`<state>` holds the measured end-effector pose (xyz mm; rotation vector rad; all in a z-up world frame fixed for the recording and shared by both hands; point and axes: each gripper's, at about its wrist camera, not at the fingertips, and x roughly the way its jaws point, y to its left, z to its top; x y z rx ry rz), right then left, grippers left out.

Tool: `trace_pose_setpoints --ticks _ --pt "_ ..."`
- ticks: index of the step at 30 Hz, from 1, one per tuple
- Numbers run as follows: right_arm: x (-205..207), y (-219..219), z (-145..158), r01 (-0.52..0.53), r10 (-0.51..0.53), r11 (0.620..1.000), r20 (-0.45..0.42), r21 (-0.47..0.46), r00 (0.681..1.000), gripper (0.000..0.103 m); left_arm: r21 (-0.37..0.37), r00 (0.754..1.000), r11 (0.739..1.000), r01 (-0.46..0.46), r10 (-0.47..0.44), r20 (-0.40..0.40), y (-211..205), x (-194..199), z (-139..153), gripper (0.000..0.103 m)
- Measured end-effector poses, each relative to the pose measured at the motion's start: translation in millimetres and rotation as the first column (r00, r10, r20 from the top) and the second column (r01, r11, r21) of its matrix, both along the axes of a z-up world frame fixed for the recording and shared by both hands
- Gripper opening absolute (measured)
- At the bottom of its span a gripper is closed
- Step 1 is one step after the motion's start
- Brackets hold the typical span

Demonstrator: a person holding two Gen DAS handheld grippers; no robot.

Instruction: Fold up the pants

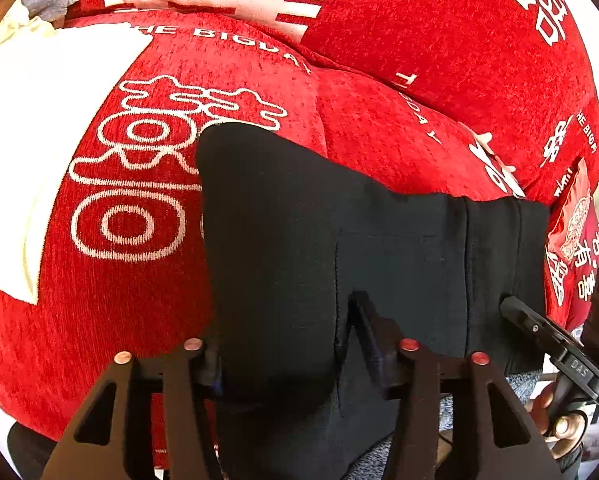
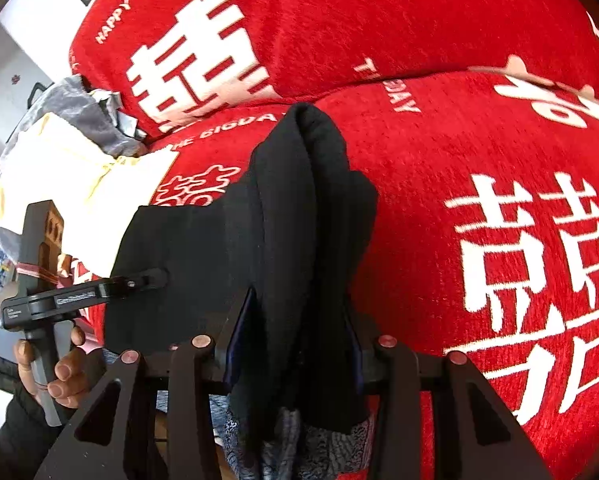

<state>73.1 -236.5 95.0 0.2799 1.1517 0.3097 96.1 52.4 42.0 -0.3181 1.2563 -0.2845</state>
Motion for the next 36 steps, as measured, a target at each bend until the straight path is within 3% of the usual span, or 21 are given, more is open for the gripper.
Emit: trace_pose_setpoints --ticks 7,9,11,13,15,18,20,22,24,27,31,36 --pt "3.7 -7.5 -13.2 0.031 -0.031 1.0 0.009 -0.006 0.999 0.054 0.019 1.0 1.0 -0.001 0.001 0.001 2.7 6.3 -11.6 0.075" --pt "5.2 -11.1 -17.7 0.047 -0.047 0.999 -0.002 0.0 0.999 0.061 0.019 1.0 1.0 -0.007 0.008 -0.009 6.3 8.5 -12.7 0.081" --pt "5.2 -17.3 -18.8 0.064 -0.063 0.998 -0.025 0.016 0.998 0.075 0.034 1.0 0.999 -0.019 0.02 -0.018 9.2 9.4 -8.3 0.083" --pt "3.8 -20.1 -14.0 0.083 -0.082 0.997 -0.045 0.007 0.996 0.078 0.098 0.998 0.994 -0.057 0.056 0.011 14.2 4.6 7.7 0.083" --pt "-3.8 -19.9 2.4 0.096 -0.096 0.995 -0.011 -0.026 0.995 0.079 0.167 0.994 0.982 -0.09 0.079 0.071 16.9 -4.5 24.8 0.083" --pt "-28.1 -5.1 41.1 0.082 -0.062 0.984 0.127 -0.159 0.99 0.084 0.224 0.983 0.968 -0.117 0.081 0.162 15.6 -27.7 49.9 0.083" --pt "-49.2 19.6 62.2 0.011 0.037 0.974 0.207 -0.225 0.978 0.085 0.22 0.981 0.971 -0.094 0.052 0.187 4.9 -44.7 58.0 0.083" --pt "-63.1 42.0 66.9 -0.068 0.134 0.959 0.23 -0.275 0.964 0.085 0.223 0.979 0.973 -0.062 0.016 0.201 -10.8 -58.9 58.8 0.083" --pt "-75.5 68.1 57.6 -0.166 0.246 0.928 0.216 -0.334 0.945 0.085 0.258 0.976 0.966 -0.035 -0.023 0.217 -26.5 -70.3 54.9 0.083" --pt "-79.6 83.1 35.6 -0.226 0.296 0.906 0.151 -0.358 0.943 0.085 0.282 0.979 0.959 0.007 -0.064 0.192 -40.2 -79.4 40.4 0.083" --pt "-80.4 72.5 13.2 -0.209 0.266 0.906 0.112 -0.368 0.957 0.085 0.33 0.988 0.944 0.02 -0.068 0.136 -47.7 -81.6 11.4 0.083" --pt "-79.3 59.6 -0.2 -0.177 0.222 0.929 0.108 -0.324 0.969 0.085 0.294 0.991 0.956 0.0 -0.04 0.13 -42.2 -79.7 4.5 0.086"
